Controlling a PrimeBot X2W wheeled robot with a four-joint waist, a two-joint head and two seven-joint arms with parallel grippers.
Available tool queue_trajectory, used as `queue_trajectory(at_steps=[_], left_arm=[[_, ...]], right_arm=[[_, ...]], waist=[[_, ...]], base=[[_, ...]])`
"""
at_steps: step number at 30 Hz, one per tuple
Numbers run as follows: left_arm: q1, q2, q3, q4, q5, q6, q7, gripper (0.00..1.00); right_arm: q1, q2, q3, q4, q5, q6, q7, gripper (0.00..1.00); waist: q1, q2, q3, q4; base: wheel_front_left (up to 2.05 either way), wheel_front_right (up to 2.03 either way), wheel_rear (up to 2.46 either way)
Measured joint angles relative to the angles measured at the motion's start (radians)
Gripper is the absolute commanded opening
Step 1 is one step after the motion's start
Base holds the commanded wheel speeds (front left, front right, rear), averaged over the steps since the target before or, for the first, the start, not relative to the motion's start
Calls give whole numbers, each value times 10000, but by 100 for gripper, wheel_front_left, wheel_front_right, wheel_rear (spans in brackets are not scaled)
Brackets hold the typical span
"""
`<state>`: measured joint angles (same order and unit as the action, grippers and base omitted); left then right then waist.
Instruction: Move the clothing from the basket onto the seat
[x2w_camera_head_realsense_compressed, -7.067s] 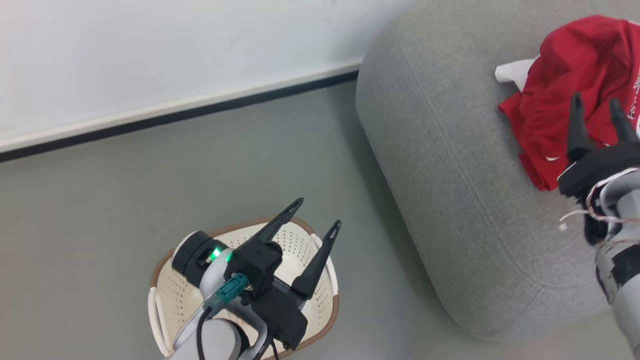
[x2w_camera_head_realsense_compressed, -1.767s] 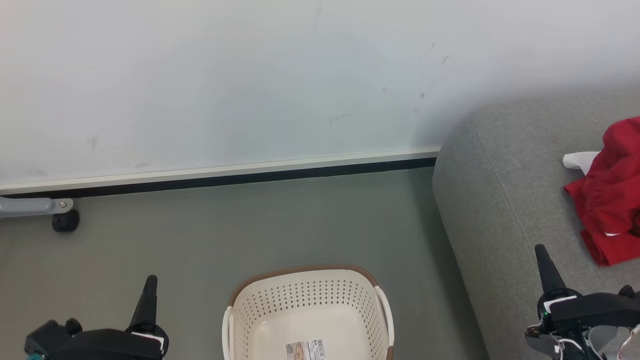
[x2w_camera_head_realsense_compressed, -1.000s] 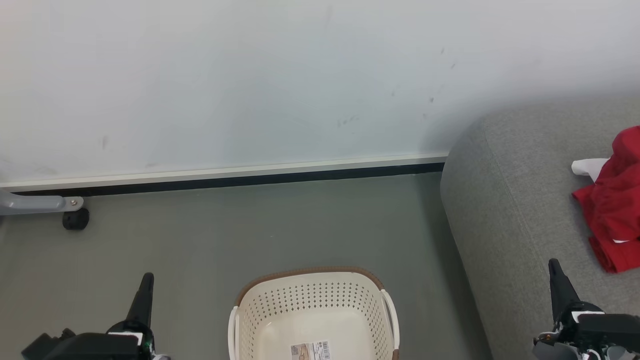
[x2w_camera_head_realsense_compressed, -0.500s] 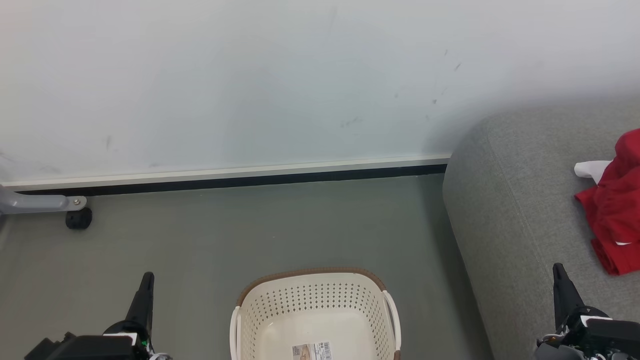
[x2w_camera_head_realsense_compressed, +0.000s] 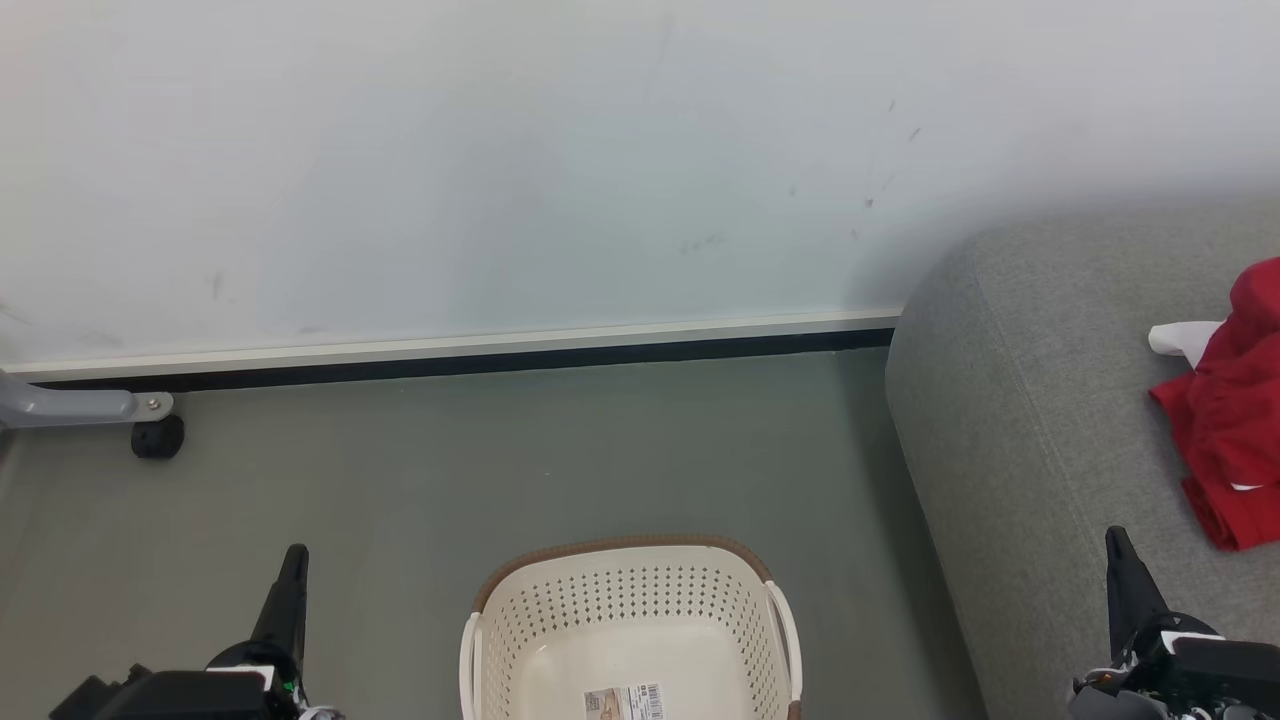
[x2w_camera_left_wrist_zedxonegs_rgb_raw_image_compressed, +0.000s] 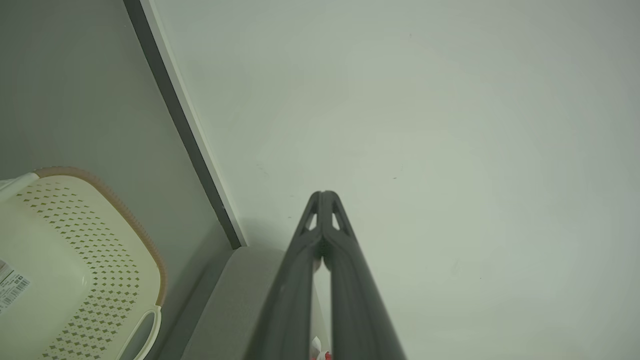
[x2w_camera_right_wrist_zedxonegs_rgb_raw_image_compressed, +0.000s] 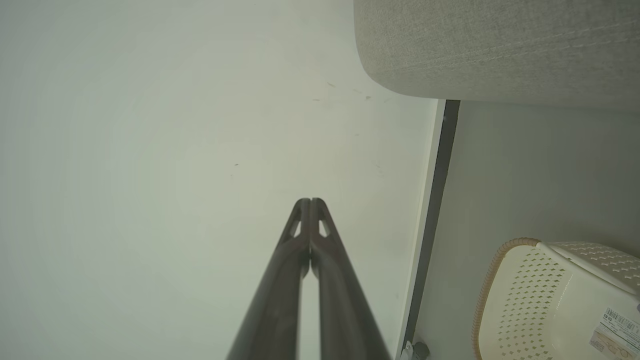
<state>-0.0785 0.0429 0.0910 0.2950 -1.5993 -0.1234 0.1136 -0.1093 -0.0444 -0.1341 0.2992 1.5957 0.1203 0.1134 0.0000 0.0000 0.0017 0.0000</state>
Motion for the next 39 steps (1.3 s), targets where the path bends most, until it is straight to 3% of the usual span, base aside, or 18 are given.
queue_trajectory(at_steps=[39], left_arm=[[-3,0,0,8,-12,0,0,0]], right_arm=[[7,2,2,0,0,0,0,0]], waist=[[0,0,0,0]], base=[[0,0,0]])
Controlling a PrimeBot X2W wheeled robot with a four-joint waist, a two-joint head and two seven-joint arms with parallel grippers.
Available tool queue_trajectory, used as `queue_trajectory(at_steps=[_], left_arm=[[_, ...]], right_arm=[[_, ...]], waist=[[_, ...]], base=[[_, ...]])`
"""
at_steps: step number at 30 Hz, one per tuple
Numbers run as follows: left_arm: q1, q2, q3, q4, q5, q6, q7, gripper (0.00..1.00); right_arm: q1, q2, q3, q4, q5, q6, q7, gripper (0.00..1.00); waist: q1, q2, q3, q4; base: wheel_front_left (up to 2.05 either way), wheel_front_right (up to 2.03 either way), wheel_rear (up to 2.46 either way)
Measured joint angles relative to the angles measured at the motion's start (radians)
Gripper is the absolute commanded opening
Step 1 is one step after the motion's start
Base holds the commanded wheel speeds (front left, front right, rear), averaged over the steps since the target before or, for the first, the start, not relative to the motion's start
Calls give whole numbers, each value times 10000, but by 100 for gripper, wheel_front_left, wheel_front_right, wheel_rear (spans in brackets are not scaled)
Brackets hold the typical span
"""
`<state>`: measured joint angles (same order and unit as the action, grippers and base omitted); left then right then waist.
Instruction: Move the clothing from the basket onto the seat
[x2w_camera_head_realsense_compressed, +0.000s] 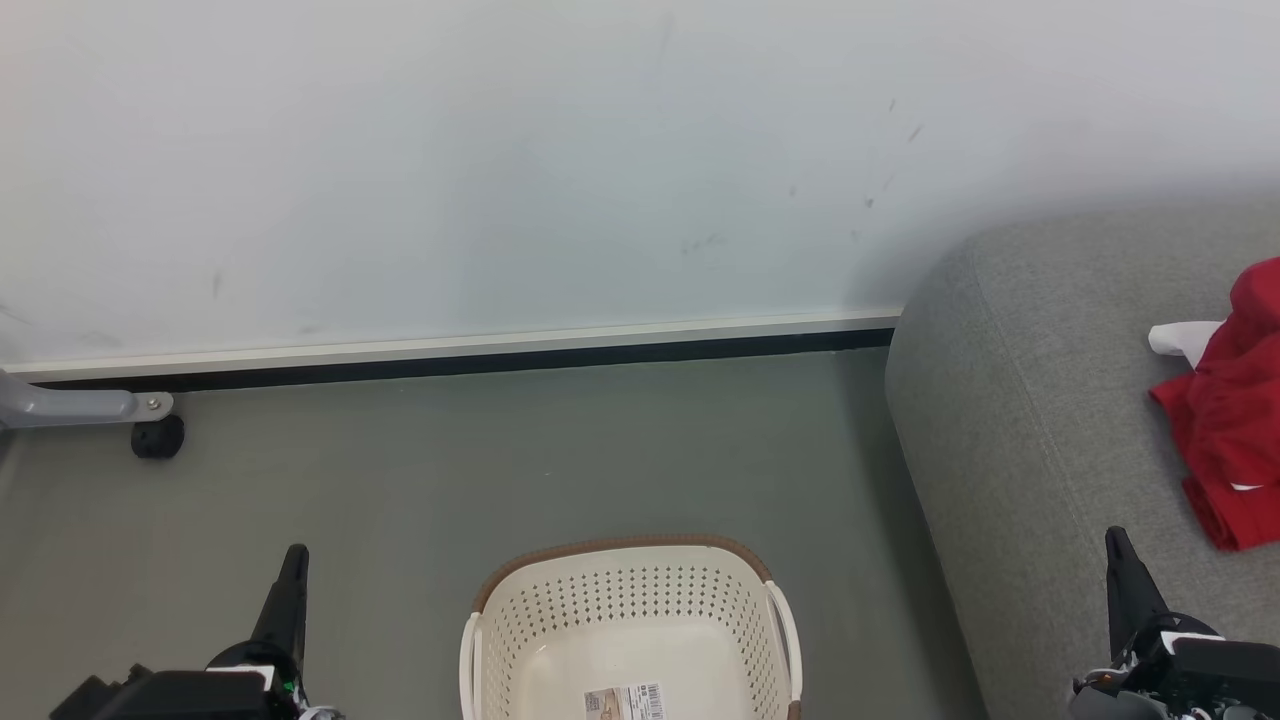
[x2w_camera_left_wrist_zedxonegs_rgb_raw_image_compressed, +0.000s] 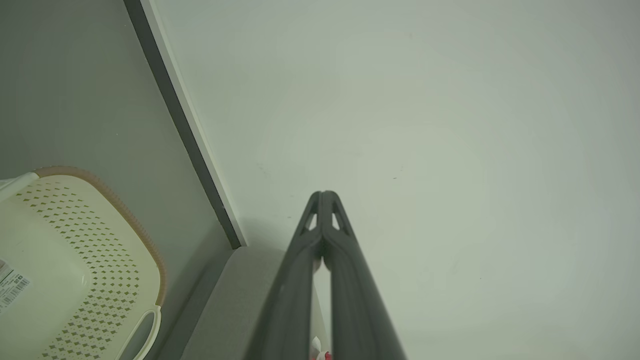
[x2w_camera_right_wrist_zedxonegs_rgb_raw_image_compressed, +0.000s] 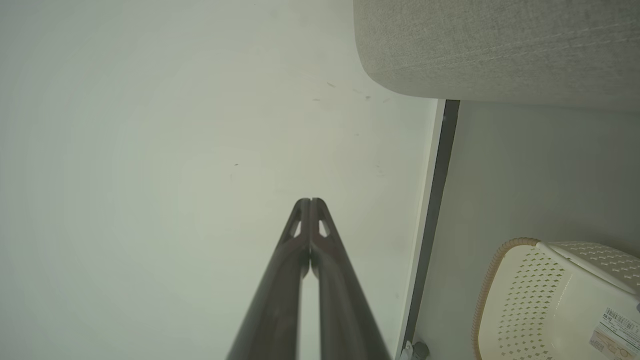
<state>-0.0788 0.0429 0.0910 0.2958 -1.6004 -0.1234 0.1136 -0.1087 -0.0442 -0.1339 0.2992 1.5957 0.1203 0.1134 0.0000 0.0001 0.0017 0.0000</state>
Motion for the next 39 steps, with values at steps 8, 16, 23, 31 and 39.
queue_trajectory(at_steps=[8,16,23,31,39], left_arm=[[0,0,-2,2,0,0,0,0],[-1,-2,-2,2,0,0,0,0],[-1,-2,-2,2,-2,0,0,0],[-1,-2,-2,2,-2,0,0,0],[-1,-2,-2,2,-2,0,0,0]], right_arm=[[1,0,0,0,0,0,0,0],[2,0,0,-2,0,0,0,0],[3,0,0,-2,0,0,0,0],[4,0,0,-2,0,0,-2,0],[4,0,0,-4,2,0,-2,0]], waist=[[0,0,0,0],[0,0,0,0],[0,0,0,0],[0,0,1,0],[0,0,1,0]], base=[[0,0,0],[0,0,0],[0,0,0],[0,0,0],[0,0,0]])
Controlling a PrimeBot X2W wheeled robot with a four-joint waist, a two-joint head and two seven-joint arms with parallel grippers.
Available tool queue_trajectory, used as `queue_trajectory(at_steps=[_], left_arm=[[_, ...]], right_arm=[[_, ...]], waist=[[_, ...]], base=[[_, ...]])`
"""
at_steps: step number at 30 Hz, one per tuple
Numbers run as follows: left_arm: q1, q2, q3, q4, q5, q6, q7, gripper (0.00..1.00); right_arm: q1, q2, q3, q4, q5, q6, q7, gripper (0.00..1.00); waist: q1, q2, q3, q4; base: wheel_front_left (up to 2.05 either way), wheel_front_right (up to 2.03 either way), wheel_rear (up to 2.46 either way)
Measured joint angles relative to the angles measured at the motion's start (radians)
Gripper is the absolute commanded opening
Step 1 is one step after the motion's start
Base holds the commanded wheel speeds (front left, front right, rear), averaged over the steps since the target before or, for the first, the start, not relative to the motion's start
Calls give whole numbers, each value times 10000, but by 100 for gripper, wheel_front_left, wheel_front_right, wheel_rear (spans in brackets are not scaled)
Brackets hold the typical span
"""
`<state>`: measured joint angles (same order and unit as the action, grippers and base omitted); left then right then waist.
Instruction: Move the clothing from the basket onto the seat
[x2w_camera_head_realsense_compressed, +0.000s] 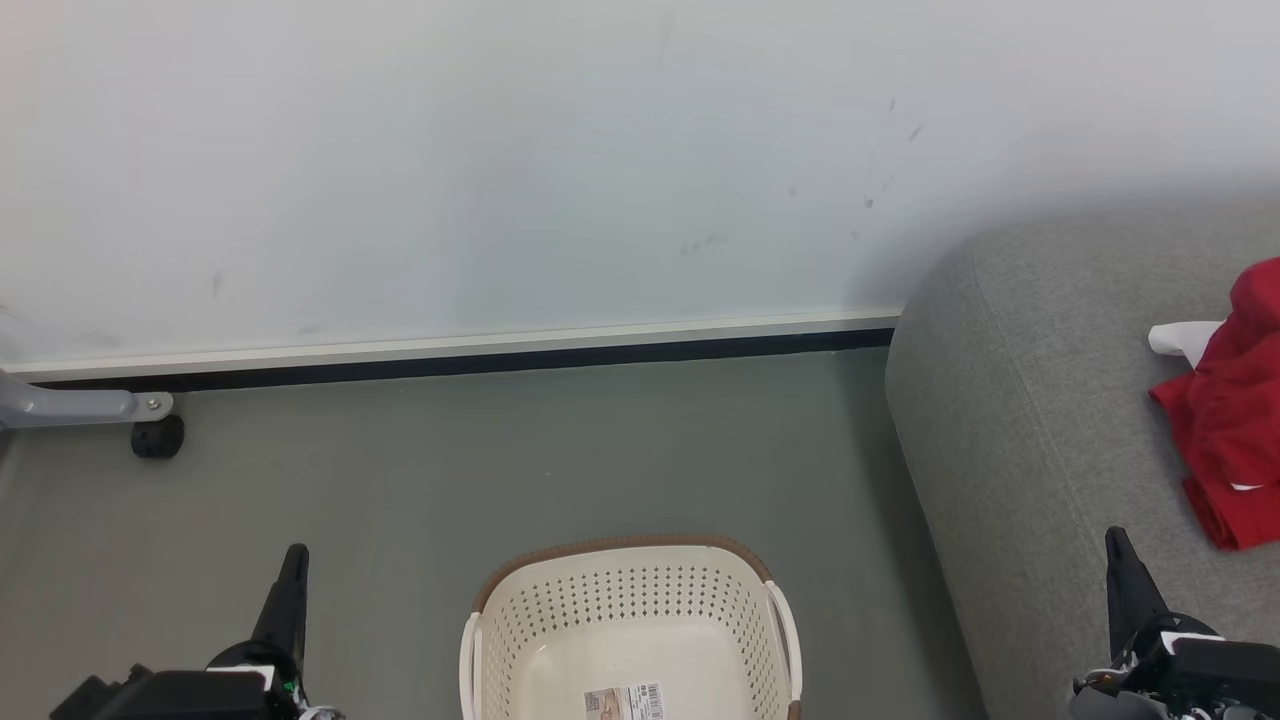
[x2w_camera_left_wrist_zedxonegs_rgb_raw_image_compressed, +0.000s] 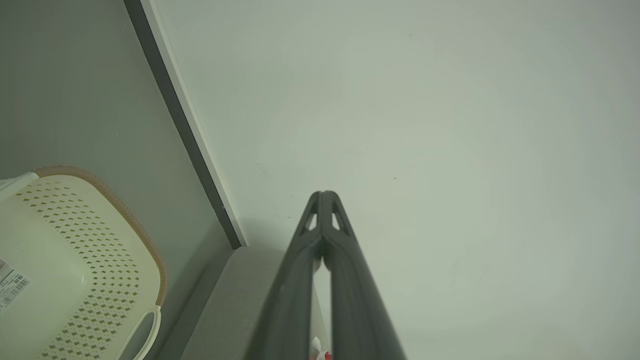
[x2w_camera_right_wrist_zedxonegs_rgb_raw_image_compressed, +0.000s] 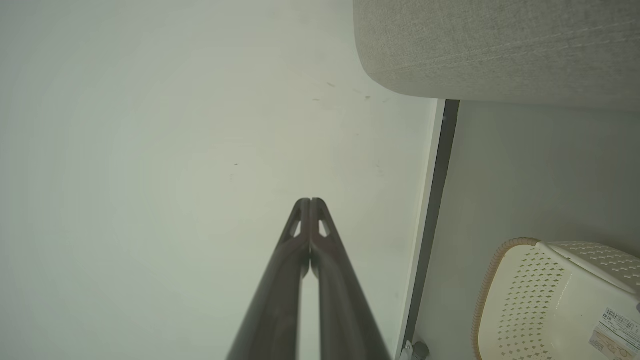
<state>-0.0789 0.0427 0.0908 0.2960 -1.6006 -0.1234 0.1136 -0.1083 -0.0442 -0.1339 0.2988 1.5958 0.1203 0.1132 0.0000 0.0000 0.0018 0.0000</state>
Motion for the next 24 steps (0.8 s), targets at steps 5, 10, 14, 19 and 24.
queue_trajectory(at_steps=[5,10,14,19,24], left_arm=[[0,0,0,0,0,0,0,0],[0,0,0,0,0,0,0,0],[0,0,0,0,0,-2,0,0],[0,0,0,0,0,0,0,0],[0,0,0,-2,2,0,0,0]], right_arm=[[0,0,2,0,0,0,2,0],[0,0,2,0,-2,0,0,0],[0,0,2,0,0,0,0,0],[1,0,2,-2,0,0,0,0],[1,0,2,-2,0,0,0,0]], waist=[[0,0,0,0],[0,0,0,0],[0,0,1,0],[0,0,1,0],[0,0,1,0]], base=[[0,0,0],[0,0,0],[0,0,0],[0,0,0],[0,0,0]])
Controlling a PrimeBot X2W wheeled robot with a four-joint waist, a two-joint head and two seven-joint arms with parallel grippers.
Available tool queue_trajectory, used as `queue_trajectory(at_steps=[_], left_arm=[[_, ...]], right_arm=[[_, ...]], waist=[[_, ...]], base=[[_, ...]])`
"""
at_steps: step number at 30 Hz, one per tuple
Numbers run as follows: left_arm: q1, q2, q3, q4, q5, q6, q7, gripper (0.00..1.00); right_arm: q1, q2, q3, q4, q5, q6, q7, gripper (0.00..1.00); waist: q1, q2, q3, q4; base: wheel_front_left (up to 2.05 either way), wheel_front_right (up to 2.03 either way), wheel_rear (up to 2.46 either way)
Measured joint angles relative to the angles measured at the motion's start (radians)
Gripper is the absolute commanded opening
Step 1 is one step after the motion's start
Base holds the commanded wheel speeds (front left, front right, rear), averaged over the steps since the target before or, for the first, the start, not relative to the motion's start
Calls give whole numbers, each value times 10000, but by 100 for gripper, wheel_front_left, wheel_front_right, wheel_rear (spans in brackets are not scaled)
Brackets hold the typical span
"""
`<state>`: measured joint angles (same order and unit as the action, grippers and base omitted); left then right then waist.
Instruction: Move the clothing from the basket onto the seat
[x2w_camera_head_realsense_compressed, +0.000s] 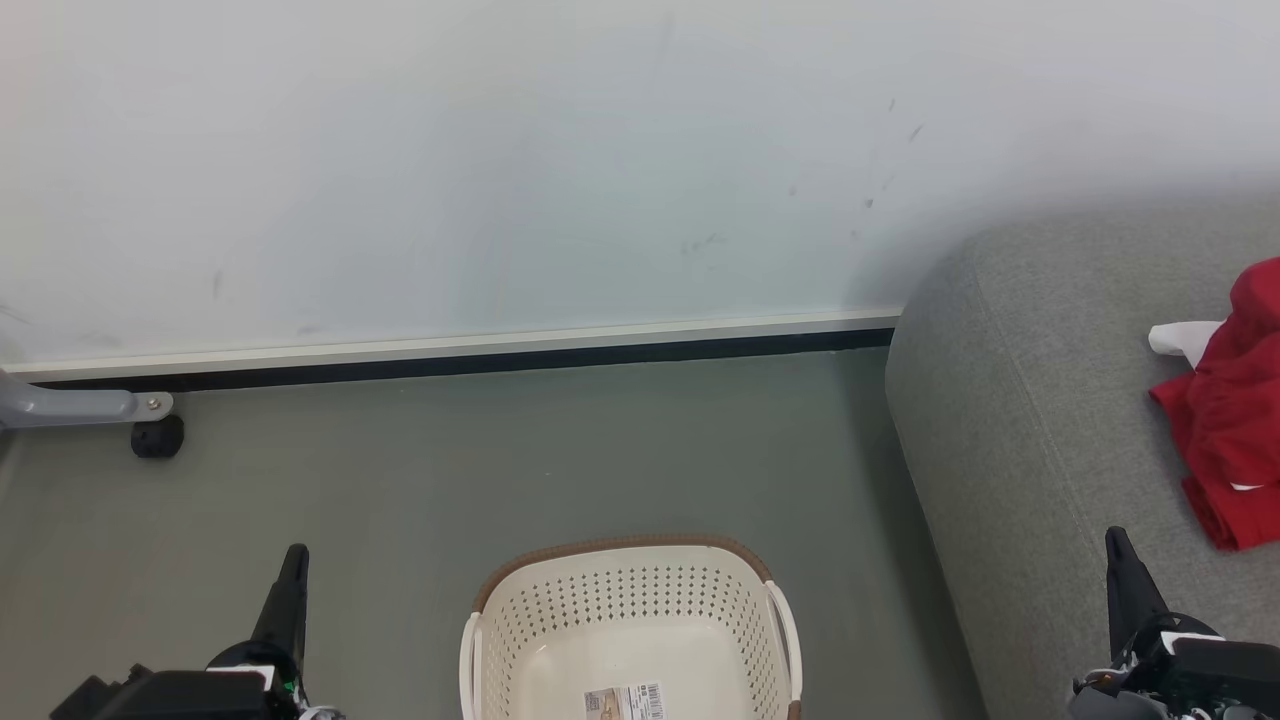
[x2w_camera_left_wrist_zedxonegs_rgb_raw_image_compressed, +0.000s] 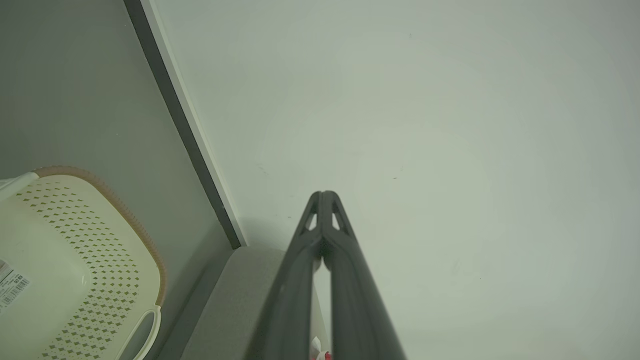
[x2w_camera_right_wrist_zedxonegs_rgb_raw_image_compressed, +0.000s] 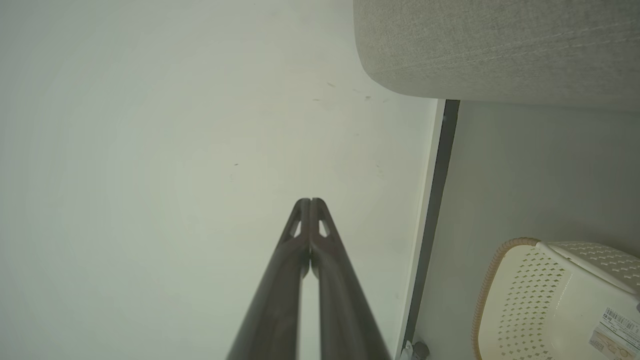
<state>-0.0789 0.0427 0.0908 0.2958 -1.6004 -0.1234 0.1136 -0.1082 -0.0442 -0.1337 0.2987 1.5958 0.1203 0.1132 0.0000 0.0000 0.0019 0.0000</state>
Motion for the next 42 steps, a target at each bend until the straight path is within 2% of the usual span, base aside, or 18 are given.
queue_trajectory(at_steps=[42], left_arm=[[0,0,0,-4,-2,-2,0,0]], right_arm=[[1,0,0,-6,0,0,0,0]], waist=[[0,1,1,0]], base=[[0,0,0]])
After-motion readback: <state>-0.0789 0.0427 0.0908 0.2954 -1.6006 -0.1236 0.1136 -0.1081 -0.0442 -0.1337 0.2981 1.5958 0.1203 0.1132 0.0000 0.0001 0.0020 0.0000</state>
